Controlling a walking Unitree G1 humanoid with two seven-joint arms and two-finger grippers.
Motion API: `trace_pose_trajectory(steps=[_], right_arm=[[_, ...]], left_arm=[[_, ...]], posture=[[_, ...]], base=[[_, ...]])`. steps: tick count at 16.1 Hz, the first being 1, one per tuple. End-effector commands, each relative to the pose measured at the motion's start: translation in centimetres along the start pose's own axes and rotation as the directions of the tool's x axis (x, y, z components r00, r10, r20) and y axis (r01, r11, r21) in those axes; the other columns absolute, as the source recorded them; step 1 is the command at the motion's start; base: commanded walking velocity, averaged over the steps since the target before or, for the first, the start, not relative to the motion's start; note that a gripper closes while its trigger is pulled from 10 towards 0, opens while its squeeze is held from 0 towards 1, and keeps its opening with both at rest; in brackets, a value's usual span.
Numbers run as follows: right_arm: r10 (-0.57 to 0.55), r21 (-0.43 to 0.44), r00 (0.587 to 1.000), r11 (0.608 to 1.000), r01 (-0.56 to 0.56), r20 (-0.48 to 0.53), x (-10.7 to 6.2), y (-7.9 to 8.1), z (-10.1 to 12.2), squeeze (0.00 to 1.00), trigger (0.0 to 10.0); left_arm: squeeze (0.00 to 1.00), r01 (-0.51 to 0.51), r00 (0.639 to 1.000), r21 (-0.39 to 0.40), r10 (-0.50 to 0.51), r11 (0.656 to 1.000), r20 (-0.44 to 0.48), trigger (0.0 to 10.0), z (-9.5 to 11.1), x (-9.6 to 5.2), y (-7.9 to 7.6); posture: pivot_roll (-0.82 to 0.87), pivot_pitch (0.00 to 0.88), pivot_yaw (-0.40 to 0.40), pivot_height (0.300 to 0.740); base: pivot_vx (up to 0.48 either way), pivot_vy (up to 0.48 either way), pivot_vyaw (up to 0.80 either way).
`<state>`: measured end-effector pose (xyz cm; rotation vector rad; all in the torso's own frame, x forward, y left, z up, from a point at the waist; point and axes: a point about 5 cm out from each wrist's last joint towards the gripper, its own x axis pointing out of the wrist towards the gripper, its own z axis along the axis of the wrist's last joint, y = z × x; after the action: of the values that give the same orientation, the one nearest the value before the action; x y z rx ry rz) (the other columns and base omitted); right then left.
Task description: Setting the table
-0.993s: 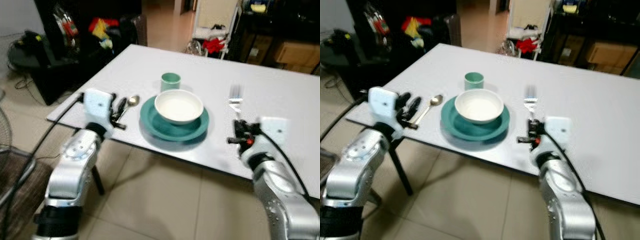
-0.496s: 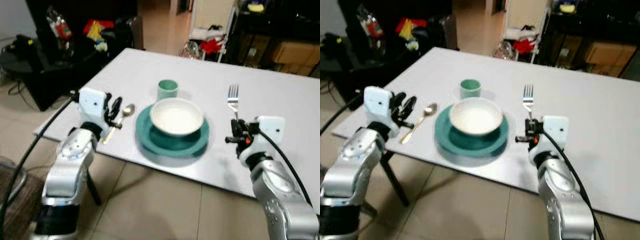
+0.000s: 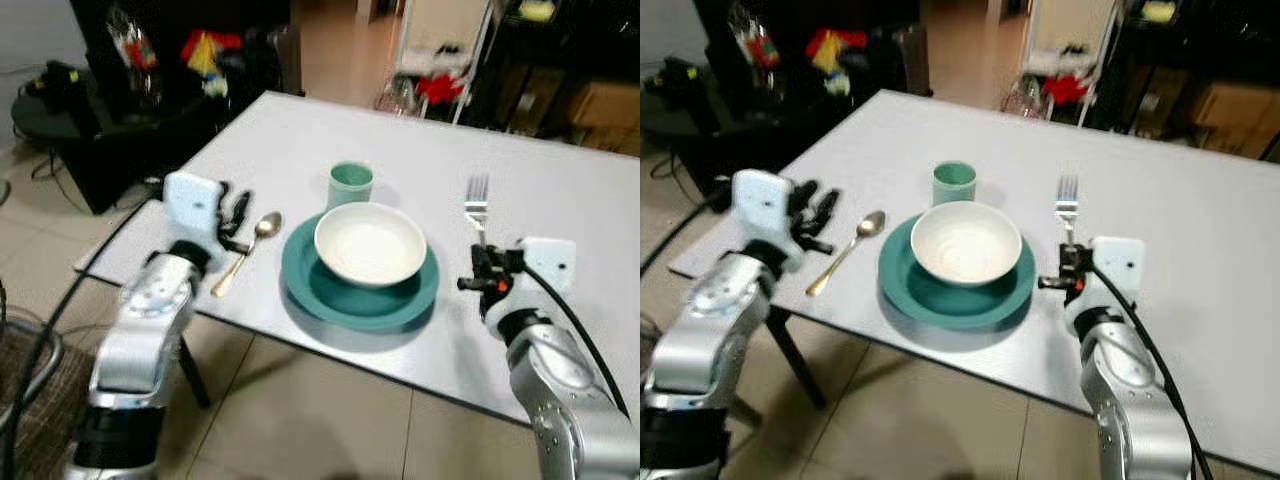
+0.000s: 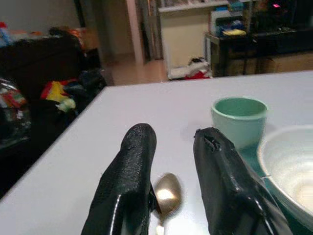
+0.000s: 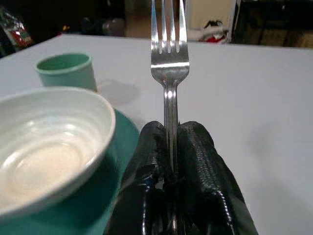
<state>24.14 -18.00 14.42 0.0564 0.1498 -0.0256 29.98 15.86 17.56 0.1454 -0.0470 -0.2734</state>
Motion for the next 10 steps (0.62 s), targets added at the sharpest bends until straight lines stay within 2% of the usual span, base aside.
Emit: trace_pose_trajectory(steps=[1, 5, 7, 8, 9, 10], right_arm=[[-0.014, 0.003, 1.0, 1.0, 0.014, 0.011, -0.25, -0.18, 0.26, 0.0, 10.0], [-0.041, 0.022, 0.999, 0.999, 0.04, 0.002, -0.45, -0.39, 0.04, 0.0, 10.0], [-0.057, 0.027, 0.998, 0.998, 0.057, 0.002, -0.57, -0.57, 0.02, 0.0, 10.0], [-0.07, 0.028, 0.998, 0.997, 0.07, 0.003, -0.56, -0.75, 0.06, 0.0, 10.0], [-0.076, 0.027, 0.997, 0.997, 0.076, 0.004, -0.49, -0.9, 0.15, 0.0, 10.0], [-0.063, 0.024, 0.998, 0.998, 0.062, 0.009, -0.38, -0.93, 0.3, 0.0, 10.0]], left_arm=[[0.0, 0.006, 1.0, 0.007, -0.006, 1.0, 0.001, 10.0, 0.07, 0.08, -0.01], [0.0, 0.019, 1.0, 0.03, -0.018, 0.999, -0.019, 10.0, -0.18, 0.23, 0.02], [0.0, 0.02, 1.0, 0.07, -0.019, 0.997, -0.02, 10.0, -0.21, 0.28, 0.09], [0.0, 0.027, 0.999, 0.089, -0.025, 0.996, -0.023, 10.0, -0.23, 0.3, 0.01], [0.0, 0.024, 1.0, 0.076, -0.023, 0.997, -0.022, 10.0, -0.22, 0.33, -0.04], [0.0, 0.017, 1.0, 0.054, -0.016, 0.998, -0.016, 10.0, -0.1, 0.37, -0.03]], posture=[[0.01, 0.0, 0.012, 0.74], [0.0, 0.0, 0.02, 0.74], [0.0, 0.0, 0.022, 0.74], [0.0, 0.0, 0.023, 0.74], [0.0, 0.0, 0.023, 0.74], [0.0, 0.0, 0.023, 0.74]], base=[[0.0, 0.36, 0.0], [0.0, 0.48, -0.75], [0.0, 0.0, -0.77], [0.0, -0.48, -0.77], [0.0, -0.48, -0.42], [0.0, 0.0, 0.0]])
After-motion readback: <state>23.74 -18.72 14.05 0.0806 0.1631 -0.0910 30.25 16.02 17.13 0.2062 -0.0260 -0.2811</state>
